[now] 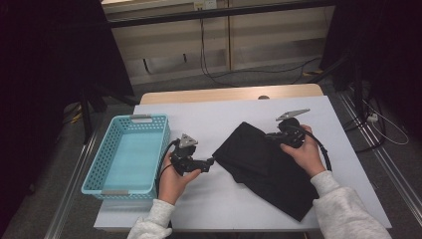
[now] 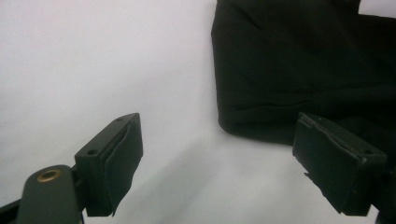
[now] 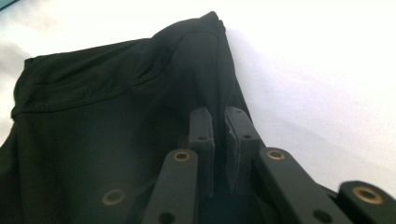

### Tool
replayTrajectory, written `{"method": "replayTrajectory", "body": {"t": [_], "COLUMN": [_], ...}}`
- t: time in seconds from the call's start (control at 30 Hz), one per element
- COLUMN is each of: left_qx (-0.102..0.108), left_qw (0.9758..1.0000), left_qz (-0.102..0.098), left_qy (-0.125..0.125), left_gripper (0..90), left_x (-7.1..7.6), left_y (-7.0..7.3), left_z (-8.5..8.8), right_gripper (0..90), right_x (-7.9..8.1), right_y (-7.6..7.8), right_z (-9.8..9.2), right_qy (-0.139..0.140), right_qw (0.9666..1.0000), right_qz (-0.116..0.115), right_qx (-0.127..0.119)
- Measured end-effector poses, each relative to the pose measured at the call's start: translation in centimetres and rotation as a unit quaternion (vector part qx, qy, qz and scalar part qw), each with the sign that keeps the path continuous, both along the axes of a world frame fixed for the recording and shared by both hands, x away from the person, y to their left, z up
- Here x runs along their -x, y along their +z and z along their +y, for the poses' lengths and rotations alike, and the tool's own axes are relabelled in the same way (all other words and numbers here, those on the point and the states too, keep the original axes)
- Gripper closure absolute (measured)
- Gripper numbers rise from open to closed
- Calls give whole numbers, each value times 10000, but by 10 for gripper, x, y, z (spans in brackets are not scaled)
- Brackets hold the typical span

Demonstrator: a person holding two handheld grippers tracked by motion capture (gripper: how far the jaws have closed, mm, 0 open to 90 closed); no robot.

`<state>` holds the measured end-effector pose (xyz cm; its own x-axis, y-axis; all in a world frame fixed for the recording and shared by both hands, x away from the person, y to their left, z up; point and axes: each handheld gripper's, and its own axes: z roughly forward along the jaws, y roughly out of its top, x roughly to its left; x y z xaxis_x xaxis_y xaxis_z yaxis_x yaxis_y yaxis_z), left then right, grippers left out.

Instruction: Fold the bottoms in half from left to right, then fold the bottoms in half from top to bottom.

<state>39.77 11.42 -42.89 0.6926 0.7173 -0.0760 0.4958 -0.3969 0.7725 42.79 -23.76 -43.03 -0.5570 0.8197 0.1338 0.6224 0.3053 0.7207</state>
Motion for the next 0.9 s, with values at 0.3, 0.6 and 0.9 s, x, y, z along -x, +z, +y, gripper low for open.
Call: {"method": "replayTrajectory", "body": {"t": [0.3, 0.6, 0.9], "left_qx": [-86, -102, -18], "left_qw": [9999, 9999, 10000], "left_qz": [-63, -55, -84], "left_qy": [9, -20, -26], "left_gripper": [155, 154, 143], "left_x": [-2, -3, -2], "left_y": [0, 0, 3], "left_z": [1, 1, 1], "right_gripper": [824, 825, 825], "right_x": [8, 11, 20], "right_y": [3, 1, 4], "right_z": [-5, -1, -7], "right_qy": [-58, -8, -22], "right_qw": [9999, 9998, 9999], "right_qz": [109, 135, 147], "right_qx": [-101, 125, -30]}}
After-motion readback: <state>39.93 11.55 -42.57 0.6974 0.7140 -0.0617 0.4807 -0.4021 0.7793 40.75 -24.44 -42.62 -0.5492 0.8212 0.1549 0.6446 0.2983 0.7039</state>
